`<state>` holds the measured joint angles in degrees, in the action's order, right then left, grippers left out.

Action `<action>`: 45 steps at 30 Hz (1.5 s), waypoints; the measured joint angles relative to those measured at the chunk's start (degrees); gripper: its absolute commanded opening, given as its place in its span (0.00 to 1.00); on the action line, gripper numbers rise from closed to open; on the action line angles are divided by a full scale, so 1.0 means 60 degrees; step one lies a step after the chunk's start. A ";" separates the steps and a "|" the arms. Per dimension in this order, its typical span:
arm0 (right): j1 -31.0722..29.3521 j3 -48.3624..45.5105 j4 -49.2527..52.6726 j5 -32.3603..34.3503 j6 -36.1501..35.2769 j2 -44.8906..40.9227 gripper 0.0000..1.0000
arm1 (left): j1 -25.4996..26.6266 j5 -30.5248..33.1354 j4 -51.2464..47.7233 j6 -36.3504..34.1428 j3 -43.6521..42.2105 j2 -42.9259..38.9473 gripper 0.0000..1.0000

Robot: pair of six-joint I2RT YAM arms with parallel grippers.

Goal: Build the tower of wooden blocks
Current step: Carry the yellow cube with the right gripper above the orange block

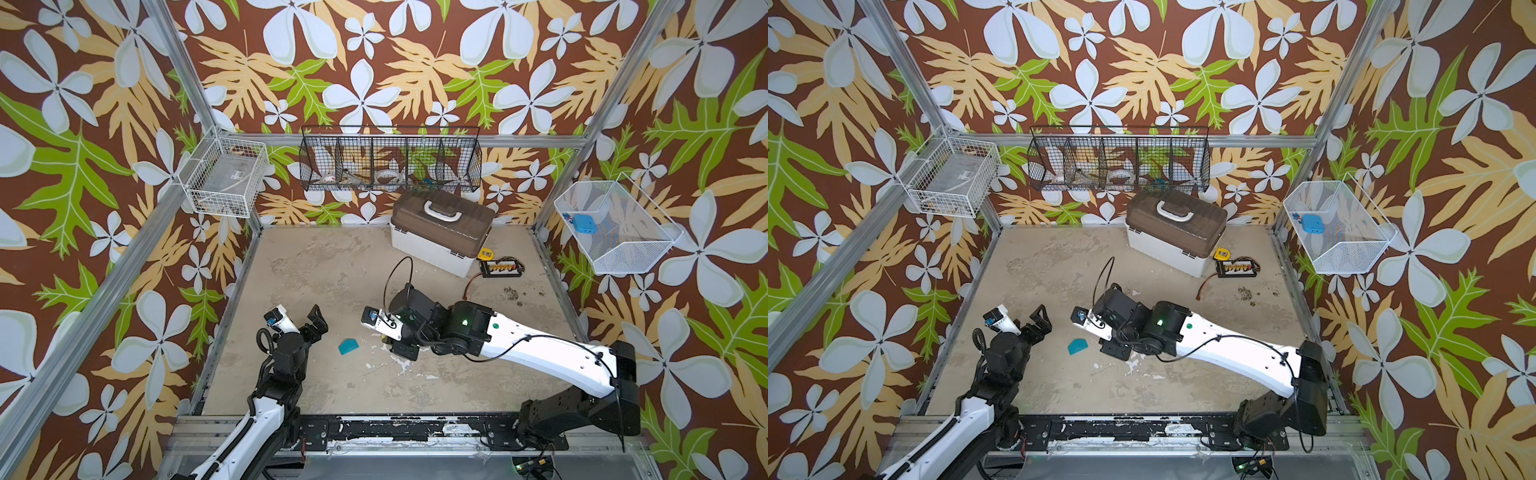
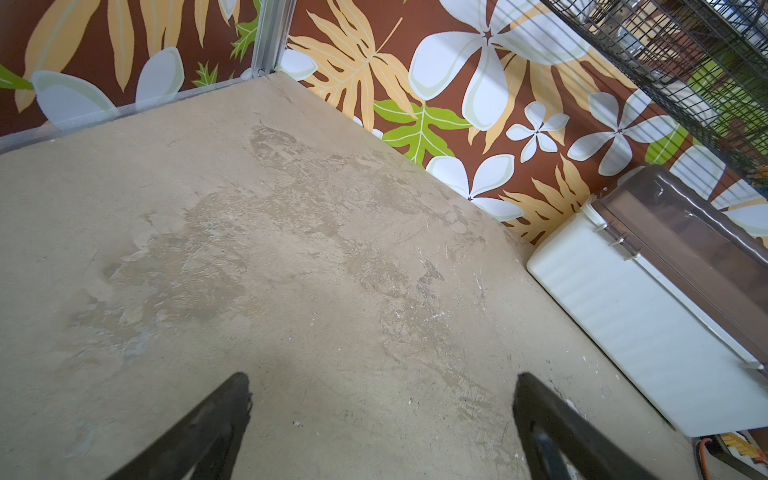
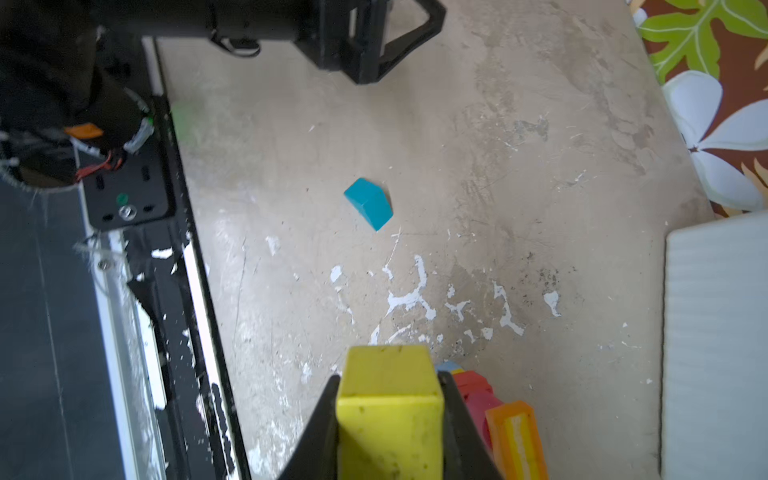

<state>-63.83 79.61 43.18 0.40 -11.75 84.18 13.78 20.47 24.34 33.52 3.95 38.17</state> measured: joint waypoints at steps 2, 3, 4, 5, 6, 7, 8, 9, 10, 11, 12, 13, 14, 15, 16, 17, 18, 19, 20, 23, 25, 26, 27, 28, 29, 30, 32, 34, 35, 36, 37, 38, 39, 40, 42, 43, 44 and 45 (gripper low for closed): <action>0.0437 -0.0186 0.0233 -0.0069 -0.0412 -0.0277 0.00 | 0.0000 -0.0007 0.0000 0.0000 0.0000 0.0007 1.00; 0.0681 -0.0291 0.0280 -0.0087 -0.0579 -0.0397 0.00 | 0.0000 -0.0015 0.0000 0.0000 0.0000 0.0015 1.00; 0.1020 -0.0466 0.0357 -0.0160 -0.0831 -0.0586 0.00 | 0.0000 -0.0040 0.0000 0.0000 0.0000 0.0022 1.00; 0.1308 -0.0674 0.0382 -0.0233 -0.1082 -0.0794 0.00 | 0.0000 -0.0058 0.0000 -0.0004 0.0000 0.0025 1.00; 0.1468 -0.0863 0.0412 -0.0237 -0.1322 -0.0976 0.00 | 0.0000 -0.0066 0.0000 -0.0004 0.0000 0.0025 1.00; 0.1570 -0.1115 0.0452 -0.0259 -0.1708 -0.1217 0.00 | 0.0000 -0.0066 0.0000 -0.0004 0.0000 0.0025 1.00; 0.1585 -0.1377 0.0474 -0.0317 -0.2124 -0.1468 0.00 | 0.0000 -0.0069 0.0000 -0.0004 0.0000 0.0022 1.00; 0.1599 -0.1563 0.0510 -0.0331 -0.2415 -0.1665 0.00 | 0.0000 -0.0069 0.0000 -0.0004 0.0000 0.0022 1.00; 0.1654 -0.1701 0.0543 -0.0474 -0.2739 -0.1832 0.01 | 0.0000 -0.0069 0.0000 -0.0004 0.0000 0.0022 1.00; 0.1756 -0.1708 0.0601 -0.0583 -0.2969 -0.1891 0.02 | 0.0000 -0.0087 0.0004 -0.0004 -0.0011 0.0015 1.00; 0.1876 -0.1661 0.0605 -0.0597 -0.3096 -0.1883 0.01 | 0.0000 -0.0182 0.0036 -0.0033 -0.0033 0.0004 1.00; 0.2040 -0.1504 0.0652 -0.0696 -0.3206 -0.1789 0.00 | 0.0000 -0.0324 0.0106 -0.0127 -0.0084 -0.0025 1.00; 0.2233 -0.1271 0.0696 -0.0874 -0.3384 -0.1596 0.00 | 0.0000 -0.0601 0.0240 -0.0197 -0.0171 -0.0102 1.00; 0.2350 -0.1086 0.0710 -0.0947 -0.3457 -0.1413 0.00 | 0.0000 -0.0823 0.0346 -0.0302 -0.0248 -0.0186 1.00; 0.2463 -0.0852 0.0772 -0.1056 -0.3610 -0.1133 0.00 | 0.0000 -0.1086 0.0444 -0.0419 -0.0350 -0.0342 1.00; 0.2535 -0.0612 0.0896 -0.1126 -0.3690 -0.0823 0.00 | 0.0000 -0.1275 0.0550 -0.0474 -0.0444 -0.0506 1.00; 0.2626 -0.0350 0.1060 -0.1242 -0.3825 -0.0452 0.00 | 0.0000 -0.1464 0.0659 -0.0597 -0.0546 -0.0707 1.00; 0.2736 -0.0084 0.1253 -0.1344 -0.3912 -0.0073 0.00 | 0.0011 -0.1690 0.0692 -0.0645 -0.0597 -0.0929 1.00; 0.2830 0.0124 0.1406 -0.1428 -0.3938 0.0204 0.00 | 0.0029 -0.1821 0.0758 -0.0678 -0.0605 -0.1067 1.00; 0.3085 0.0601 0.1770 -0.1381 -0.4098 0.0834 0.01 | 0.0051 -0.2091 0.1086 -0.0863 -0.0605 -0.1395 1.00; 0.3085 0.0645 0.1905 -0.1395 -0.4215 0.0947 0.02 | 0.0055 -0.2259 0.1217 -0.0900 -0.0605 -0.1311 0.99; 0.3085 0.0630 0.1960 -0.1421 -0.4302 0.0954 0.02 | 0.0066 -0.2306 0.1246 -0.0900 -0.0605 -0.1231 0.99; 0.3089 0.0579 0.1974 -0.1508 -0.4339 0.0954 0.02 | 0.0069 -0.2368 0.1268 -0.0925 -0.0605 -0.1129 0.98; 0.3118 0.0517 0.1993 -0.1534 -0.4364 0.0947 0.02 | 0.0069 -0.2426 0.1271 -0.0933 -0.0605 -0.1038 0.98; 0.3144 0.0448 0.2000 -0.1512 -0.4390 0.0951 0.03 | 0.0069 -0.2448 0.1271 -0.0933 -0.0605 -0.0969 0.98; 0.3166 0.0372 0.2014 -0.1526 -0.4419 0.0954 0.03 | 0.0069 -0.2455 0.1275 -0.0936 -0.0605 -0.0907 0.97; 0.3249 0.0288 0.2025 -0.1541 -0.4510 0.0973 0.03 | 0.0076 -0.2473 0.1271 -0.0940 -0.0605 -0.0852 0.97; 0.3366 0.0284 0.2007 -0.1588 -0.4550 0.0994 0.04 | 0.0098 -0.2524 0.1290 -0.0998 -0.0605 -0.0878 0.96; 0.3424 0.0273 0.1978 -0.1639 -0.4554 0.0998 0.05 | 0.0106 -0.2565 0.1315 -0.1042 -0.0605 -0.0892 0.96; 0.3504 0.0266 0.1949 -0.1676 -0.4554 0.1005 0.05 | 0.0117 -0.2605 0.1341 -0.1067 -0.0605 -0.0903 0.96; 0.3581 0.0266 0.1923 -0.1741 -0.4554 0.1020 0.05 | 0.0127 -0.2645 0.1341 -0.1071 -0.0605 -0.0911 0.96; 0.3646 0.0266 0.1887 -0.1767 -0.4554 0.1038 0.05 | 0.0135 -0.2670 0.1355 -0.1071 -0.0605 -0.0918 0.96; 0.3705 0.0270 0.1847 -0.1785 -0.4554 0.1067 0.05 | 0.0149 -0.2674 0.1381 -0.1104 -0.0605 -0.0914 0.96; 0.3741 0.0266 0.1810 -0.1789 -0.4554 0.1100 0.05 | 0.0157 -0.2670 0.1410 -0.1104 -0.0605 -0.0907 0.96; 0.3756 0.0229 0.1752 -0.1829 -0.4561 0.1151 0.05 | 0.0175 -0.2674 0.1421 -0.1104 -0.0605 -0.0903 0.96; 0.3767 0.0208 0.1730 -0.1843 -0.4586 0.1173 0.06 | 0.0197 -0.2674 0.1446 -0.1115 -0.0605 -0.0892 0.96; 0.3781 0.0178 0.1708 -0.1847 -0.4583 0.1188 0.06 | 0.0219 -0.2670 0.1475 -0.1137 -0.0605 -0.0874 0.96; 0.3799 0.0157 0.1698 -0.1854 -0.4586 0.1206 0.06 | 0.0237 -0.2685 0.1479 -0.1137 -0.0605 -0.0863 0.97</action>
<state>-41.04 80.55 53.36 -10.72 -39.27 91.42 15.20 4.36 33.21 26.70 0.32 32.99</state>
